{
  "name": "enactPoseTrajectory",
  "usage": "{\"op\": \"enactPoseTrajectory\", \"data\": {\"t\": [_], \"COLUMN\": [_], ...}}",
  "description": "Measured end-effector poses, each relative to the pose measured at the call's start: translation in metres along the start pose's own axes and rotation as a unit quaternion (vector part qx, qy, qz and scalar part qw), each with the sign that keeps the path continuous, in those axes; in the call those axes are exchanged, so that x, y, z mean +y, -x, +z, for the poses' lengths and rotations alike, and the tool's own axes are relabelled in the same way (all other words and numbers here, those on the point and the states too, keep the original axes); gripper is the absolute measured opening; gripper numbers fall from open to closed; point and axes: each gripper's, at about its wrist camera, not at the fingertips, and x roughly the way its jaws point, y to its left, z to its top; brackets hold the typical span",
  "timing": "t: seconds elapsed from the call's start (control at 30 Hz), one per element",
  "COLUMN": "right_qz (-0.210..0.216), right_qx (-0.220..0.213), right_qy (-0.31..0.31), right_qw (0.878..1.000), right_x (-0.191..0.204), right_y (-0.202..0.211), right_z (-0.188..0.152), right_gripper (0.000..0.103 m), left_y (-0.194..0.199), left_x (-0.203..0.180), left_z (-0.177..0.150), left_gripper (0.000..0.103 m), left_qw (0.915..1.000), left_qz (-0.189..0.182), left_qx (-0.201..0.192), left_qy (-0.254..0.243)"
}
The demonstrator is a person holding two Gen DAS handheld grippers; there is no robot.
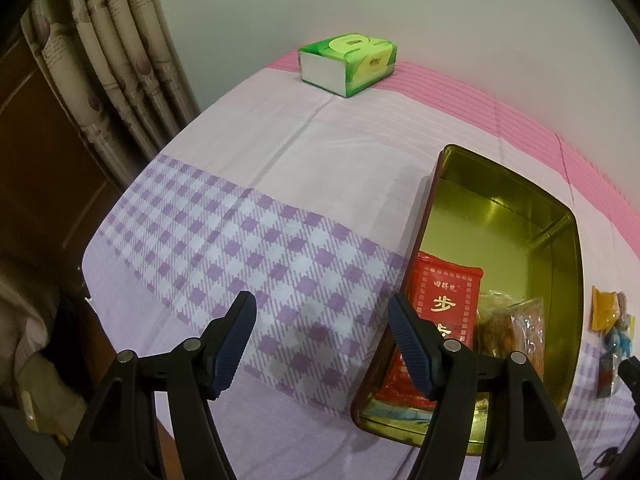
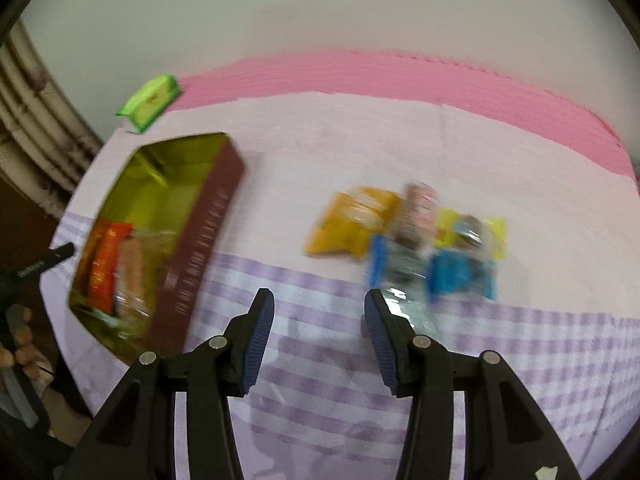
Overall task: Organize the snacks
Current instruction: 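Grasp the grey-green foil packet in the pile with the right gripper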
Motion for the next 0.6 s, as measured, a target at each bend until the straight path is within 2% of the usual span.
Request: {"op": "enactPoseTrajectory", "data": {"t": [0.23,0.37,0.6], "right_qz": [-0.019,-0.032,-0.014], "right_qx": [0.020,0.009,0.014], "right_qy": [-0.001,0.020,0.015], "right_qw": [1.000,0.999,1.000], "right_x": [-0.030,-0.035,-0.051], "right_y": [-0.011,-0.013,-0.025], "right_z": [-0.015,-0.020,-0.019], "right_gripper": [0.046,0.052,0.052], "left_y": [0.001,0.002,0.013], "left_x": [-0.005,-0.011,-0.016], "left_z": [-0.001,-0.005,-0.020], "left_gripper": [0.069,0.069,0.069], "left_qw": [0.9999,0.9997,0.9995], "left_qz": [0.003,0.008,0.017], "left_qx": [-0.008,-0.009,-0.009], "left_qy": [-0.012,-0.022,-0.026]}}
